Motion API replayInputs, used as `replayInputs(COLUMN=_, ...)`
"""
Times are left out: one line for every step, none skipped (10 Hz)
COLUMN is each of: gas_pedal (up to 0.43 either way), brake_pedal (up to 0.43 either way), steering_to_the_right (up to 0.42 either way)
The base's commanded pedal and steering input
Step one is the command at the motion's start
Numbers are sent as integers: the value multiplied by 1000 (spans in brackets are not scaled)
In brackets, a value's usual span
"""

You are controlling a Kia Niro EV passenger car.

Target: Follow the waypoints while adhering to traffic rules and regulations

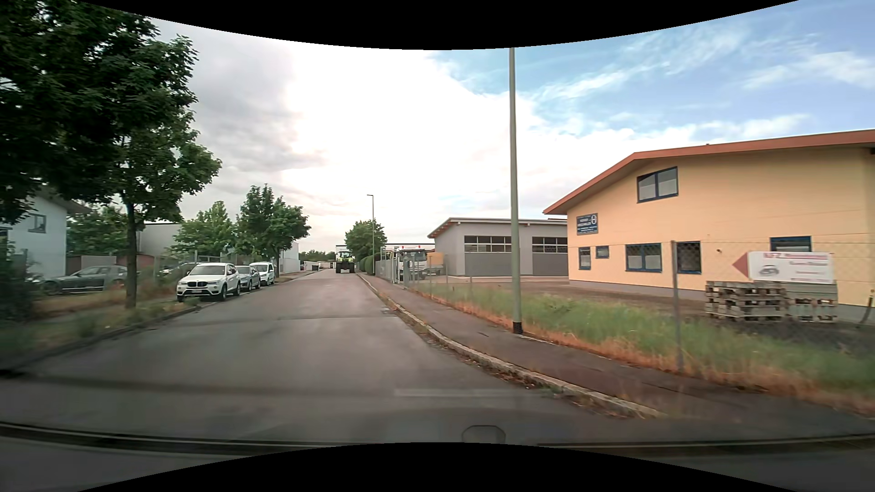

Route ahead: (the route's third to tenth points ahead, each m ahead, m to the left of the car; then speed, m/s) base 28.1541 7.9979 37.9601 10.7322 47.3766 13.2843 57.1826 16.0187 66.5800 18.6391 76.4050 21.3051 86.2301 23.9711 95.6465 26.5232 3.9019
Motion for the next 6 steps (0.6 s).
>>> replayInputs(gas_pedal=79, brake_pedal=0, steering_to_the_right=-281)
replayInputs(gas_pedal=79, brake_pedal=0, steering_to_the_right=-247)
replayInputs(gas_pedal=79, brake_pedal=0, steering_to_the_right=-210)
replayInputs(gas_pedal=79, brake_pedal=0, steering_to_the_right=-188)
replayInputs(gas_pedal=79, brake_pedal=0, steering_to_the_right=-180)
replayInputs(gas_pedal=79, brake_pedal=0, steering_to_the_right=-174)
